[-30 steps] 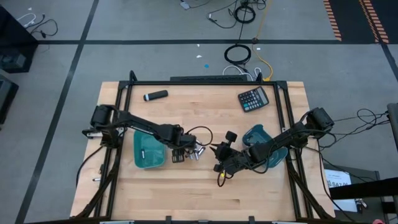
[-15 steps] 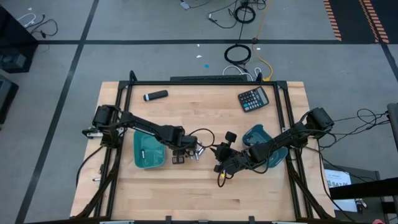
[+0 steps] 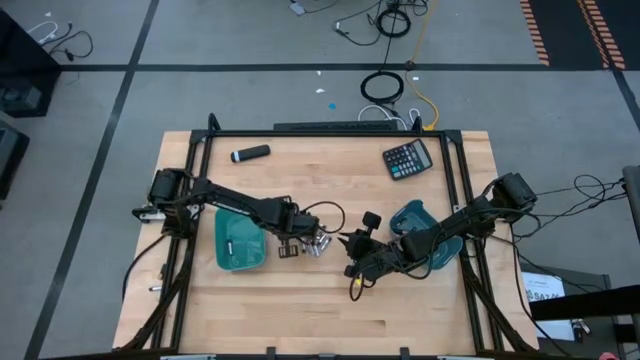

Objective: Sort batteries
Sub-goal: Put the silver battery into the light blue bin

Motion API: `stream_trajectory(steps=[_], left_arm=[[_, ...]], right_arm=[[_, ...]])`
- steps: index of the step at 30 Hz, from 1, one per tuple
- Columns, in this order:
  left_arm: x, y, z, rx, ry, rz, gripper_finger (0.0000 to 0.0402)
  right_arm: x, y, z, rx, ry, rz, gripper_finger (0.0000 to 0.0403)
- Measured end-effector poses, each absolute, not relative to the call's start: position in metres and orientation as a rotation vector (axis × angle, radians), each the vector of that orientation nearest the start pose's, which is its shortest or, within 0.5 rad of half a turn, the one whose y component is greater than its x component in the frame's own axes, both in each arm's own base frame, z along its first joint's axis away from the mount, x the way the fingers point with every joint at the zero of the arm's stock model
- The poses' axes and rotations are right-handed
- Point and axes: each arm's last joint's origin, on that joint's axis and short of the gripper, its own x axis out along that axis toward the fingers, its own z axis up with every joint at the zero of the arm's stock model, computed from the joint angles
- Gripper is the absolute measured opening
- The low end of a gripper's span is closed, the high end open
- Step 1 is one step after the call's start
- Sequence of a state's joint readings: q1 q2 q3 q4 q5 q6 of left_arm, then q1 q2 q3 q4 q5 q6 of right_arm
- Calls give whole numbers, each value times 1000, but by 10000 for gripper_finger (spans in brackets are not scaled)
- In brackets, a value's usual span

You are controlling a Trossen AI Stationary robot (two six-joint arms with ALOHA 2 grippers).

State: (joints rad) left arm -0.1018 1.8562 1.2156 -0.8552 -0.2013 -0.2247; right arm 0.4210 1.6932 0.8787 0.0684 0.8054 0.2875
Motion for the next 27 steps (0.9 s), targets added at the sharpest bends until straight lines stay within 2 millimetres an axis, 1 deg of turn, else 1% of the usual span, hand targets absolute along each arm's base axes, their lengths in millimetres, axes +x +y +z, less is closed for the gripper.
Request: stream_trajectory(steps=[2,4,8,13,17,20,24,27], left_arm=[[328,-31,177,44,1477,270,17],[326,-37,191,20,1457,279,17],[308,-46,218,-64,1479,295,17],[282,-52,232,-112,1620,377,15],[269,-57,233,-136,1721,404,22],[263,-59,227,-123,1748,417,60],[258,-61,220,-77,1774,426,148],[256,-60,220,-65,1791,446,210]], right_arm=[[308,116,169,-149,551,-448,43],[307,117,168,-154,557,-449,43],[306,117,167,-150,562,-453,43],[305,118,166,-149,571,-453,43],[304,119,166,-148,570,-451,43],[304,119,166,-147,569,-451,43],[304,119,166,-141,567,-450,43],[303,121,166,-142,567,-445,43]])
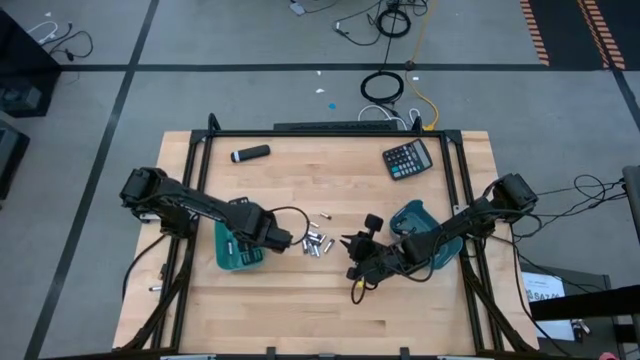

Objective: Sort batteries
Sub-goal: Put the silver battery into the light blue bin

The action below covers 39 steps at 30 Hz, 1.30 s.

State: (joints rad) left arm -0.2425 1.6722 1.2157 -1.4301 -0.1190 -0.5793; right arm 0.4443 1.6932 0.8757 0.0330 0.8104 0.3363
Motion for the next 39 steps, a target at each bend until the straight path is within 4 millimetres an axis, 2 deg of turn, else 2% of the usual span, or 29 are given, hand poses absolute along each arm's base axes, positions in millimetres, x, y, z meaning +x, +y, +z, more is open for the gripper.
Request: stream_trajectory(steps=[2,5,11,15,20,27,32,39], left_arm=[[256,-59,221,-60,1786,471,237],[261,-59,225,-65,1716,479,249],[296,-53,233,-87,1417,387,231],[322,-29,233,-84,1247,315,211],[340,1,216,-47,1241,219,185],[363,22,200,79,1146,142,177],[374,36,191,56,1113,88,177],[395,42,176,150,1144,27,177]], right_arm=[[303,121,166,-142,566,-444,43],[303,122,166,-142,566,-443,43],[303,121,166,-145,563,-448,43],[303,121,168,-179,539,-490,43],[291,123,178,-226,572,-480,43],[259,107,200,-152,633,-550,43],[246,101,192,-103,584,-538,43],[239,92,183,-54,572,-514,43]])
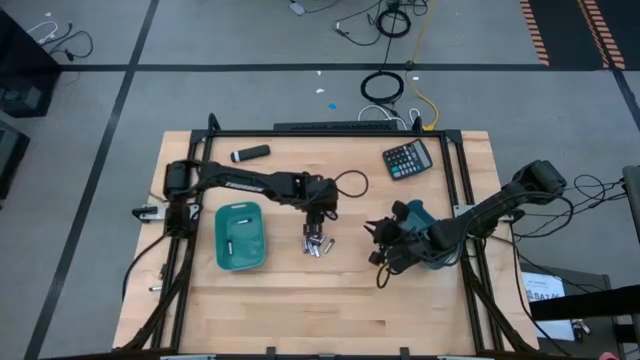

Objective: Sort batteries
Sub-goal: Put the silver battery into the light blue bin

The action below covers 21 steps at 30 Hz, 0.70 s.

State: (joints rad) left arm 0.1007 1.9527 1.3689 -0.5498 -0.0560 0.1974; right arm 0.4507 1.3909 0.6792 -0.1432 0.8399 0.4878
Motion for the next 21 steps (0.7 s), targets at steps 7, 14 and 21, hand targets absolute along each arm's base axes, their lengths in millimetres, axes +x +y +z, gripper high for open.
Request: stream_trajectory(steps=[7,14,21], left_arm=[[417,45,158,229,1175,-29,177],[422,52,139,235,1252,-64,154],[421,48,135,241,1282,-75,22]], right_arm=[[240,93,184,-45,563,-481,43],[241,94,185,-42,553,-471,43],[241,94,185,-44,552,-469,43]])
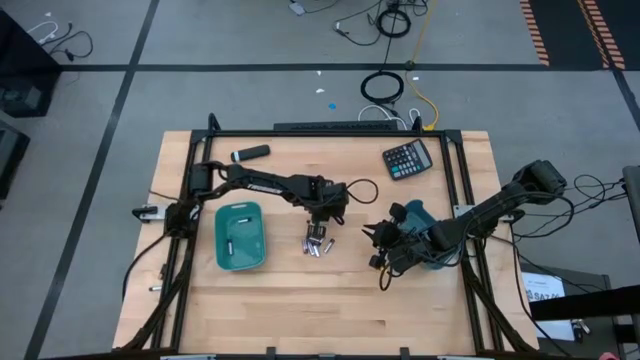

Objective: Sort batteries
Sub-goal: Put the silver battery into the light blue bin

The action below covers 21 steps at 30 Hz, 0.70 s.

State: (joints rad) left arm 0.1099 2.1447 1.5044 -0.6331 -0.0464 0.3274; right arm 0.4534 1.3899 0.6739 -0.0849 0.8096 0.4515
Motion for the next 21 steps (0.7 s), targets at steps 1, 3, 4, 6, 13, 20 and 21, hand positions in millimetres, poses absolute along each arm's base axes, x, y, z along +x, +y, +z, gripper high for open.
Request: stream_trajectory(steps=[1,3,4,6,13,20,21], left_arm=[[421,46,138,252,1279,-70,22],[420,40,146,278,1296,-59,22],[417,38,153,284,1323,-54,22],[415,33,174,282,1311,-31,22],[377,13,230,201,1393,24,22],[340,-14,261,61,1517,131,22],[335,-17,264,32,1539,144,22]], right_arm=[[241,94,185,-44,552,-469,43],[241,94,185,-39,551,-471,43],[241,94,185,-35,550,-471,43],[241,95,185,-29,548,-470,43],[238,99,183,-31,549,-462,43],[236,102,183,-30,548,-454,43],[236,102,183,-31,547,-451,43]])
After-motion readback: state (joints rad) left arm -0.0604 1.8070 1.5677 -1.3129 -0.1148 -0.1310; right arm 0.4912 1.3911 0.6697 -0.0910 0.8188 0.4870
